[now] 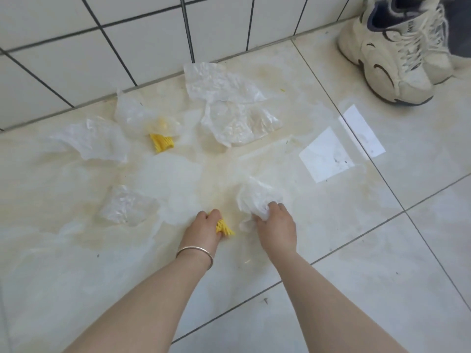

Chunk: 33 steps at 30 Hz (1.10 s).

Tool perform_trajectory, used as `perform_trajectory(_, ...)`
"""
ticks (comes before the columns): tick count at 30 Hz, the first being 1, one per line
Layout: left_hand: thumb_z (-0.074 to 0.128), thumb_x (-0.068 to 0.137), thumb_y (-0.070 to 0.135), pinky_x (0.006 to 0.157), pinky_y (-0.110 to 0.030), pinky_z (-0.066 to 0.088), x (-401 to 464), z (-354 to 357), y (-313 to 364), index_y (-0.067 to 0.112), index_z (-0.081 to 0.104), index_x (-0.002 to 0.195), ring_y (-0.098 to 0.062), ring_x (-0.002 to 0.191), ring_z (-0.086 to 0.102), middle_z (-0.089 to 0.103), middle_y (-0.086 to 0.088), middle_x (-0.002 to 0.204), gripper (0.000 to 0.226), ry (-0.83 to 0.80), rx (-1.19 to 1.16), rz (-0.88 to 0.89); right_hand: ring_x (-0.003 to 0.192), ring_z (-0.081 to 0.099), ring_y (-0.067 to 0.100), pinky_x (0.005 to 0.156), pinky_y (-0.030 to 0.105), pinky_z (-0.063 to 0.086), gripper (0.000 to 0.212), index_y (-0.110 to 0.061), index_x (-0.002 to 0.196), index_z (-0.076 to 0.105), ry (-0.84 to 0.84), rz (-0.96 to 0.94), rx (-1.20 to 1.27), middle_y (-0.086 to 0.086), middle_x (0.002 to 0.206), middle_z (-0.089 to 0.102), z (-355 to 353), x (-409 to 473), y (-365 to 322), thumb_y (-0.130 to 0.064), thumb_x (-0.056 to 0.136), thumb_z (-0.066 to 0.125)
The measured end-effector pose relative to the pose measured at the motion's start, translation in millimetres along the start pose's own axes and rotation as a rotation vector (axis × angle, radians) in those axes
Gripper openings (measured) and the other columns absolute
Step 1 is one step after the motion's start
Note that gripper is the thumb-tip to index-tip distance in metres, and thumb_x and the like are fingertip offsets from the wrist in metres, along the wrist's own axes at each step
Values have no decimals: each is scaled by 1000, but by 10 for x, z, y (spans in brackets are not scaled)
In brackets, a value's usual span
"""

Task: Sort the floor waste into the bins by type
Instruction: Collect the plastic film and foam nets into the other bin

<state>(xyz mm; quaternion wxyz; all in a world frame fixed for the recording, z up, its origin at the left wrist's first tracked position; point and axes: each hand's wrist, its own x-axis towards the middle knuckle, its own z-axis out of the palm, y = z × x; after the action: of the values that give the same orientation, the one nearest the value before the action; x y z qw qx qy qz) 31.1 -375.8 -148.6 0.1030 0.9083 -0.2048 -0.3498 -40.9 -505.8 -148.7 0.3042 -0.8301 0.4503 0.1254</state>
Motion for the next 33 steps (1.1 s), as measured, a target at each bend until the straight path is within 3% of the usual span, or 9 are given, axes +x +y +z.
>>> perform_trajectory(2,48,93,27,81,-34,43,-21,-54,-28,12,48,118,-33,103,56,41,-9,97,29,-23,28,-18,96,57,32,67,29,34,19,-4,99,55,-84,-37,-16,12,101,61,17,-77,-154,-18,86,53)
perform_trajectory(5,41,96,33,84,-34,42,-86,-233,-116,8,47,118,-32,109,53,53,-16,111,34,-16,12,-67,85,59,34,66,32,41,16,-2,95,56,-142,-55,88,14,86,62,14,-200,-450,-12,82,53)
perform_trajectory(12,36,96,46,87,-35,41,-486,-960,-459,4,50,112,-33,111,51,53,-17,118,47,64,-251,-188,73,50,23,53,27,38,4,-8,86,53,-183,-134,321,-3,68,51,-183,-628,-1408,-8,85,49)
perform_trajectory(16,34,96,47,93,-34,41,-765,-1255,-779,5,58,111,-31,114,52,54,-14,121,50,44,-250,-224,77,48,25,61,30,35,14,-10,101,47,-207,-132,340,-1,75,48,-219,-907,-1842,-11,87,48)
perform_trajectory(21,40,89,32,83,-30,45,-922,-1328,-1338,9,64,102,-30,106,60,65,-13,114,35,-61,-210,-302,99,53,28,76,24,33,40,-9,131,45,-119,-44,356,14,117,60,-122,-1048,-1974,-13,92,46)
perform_trajectory(23,44,89,32,81,-28,43,-922,-1323,-1540,12,60,105,-30,108,58,63,-11,117,31,-52,-240,-368,103,54,33,77,27,34,33,-2,121,54,-90,20,299,18,114,62,-61,-1001,-1903,-14,92,45)
perform_trajectory(26,49,87,27,80,-30,41,-863,-1255,-1753,13,51,112,-32,100,56,59,-14,117,28,-1,-368,-443,86,51,30,72,29,37,29,0,108,59,-97,93,268,16,96,60,63,-904,-1803,-16,92,42)
perform_trajectory(29,53,85,23,79,-29,42,-750,-1145,-1834,23,42,127,-28,88,52,59,-11,113,43,70,-611,-466,80,56,30,54,29,37,27,3,100,62,-140,91,272,13,85,58,259,-784,-1801,-15,90,45)
perform_trajectory(33,52,88,27,88,-29,42,-488,-1132,-1865,34,25,144,-31,110,56,52,-11,130,63,89,-754,-476,73,59,36,54,28,38,24,8,96,61,-237,56,312,24,83,63,552,-688,-1946,-11,87,50)
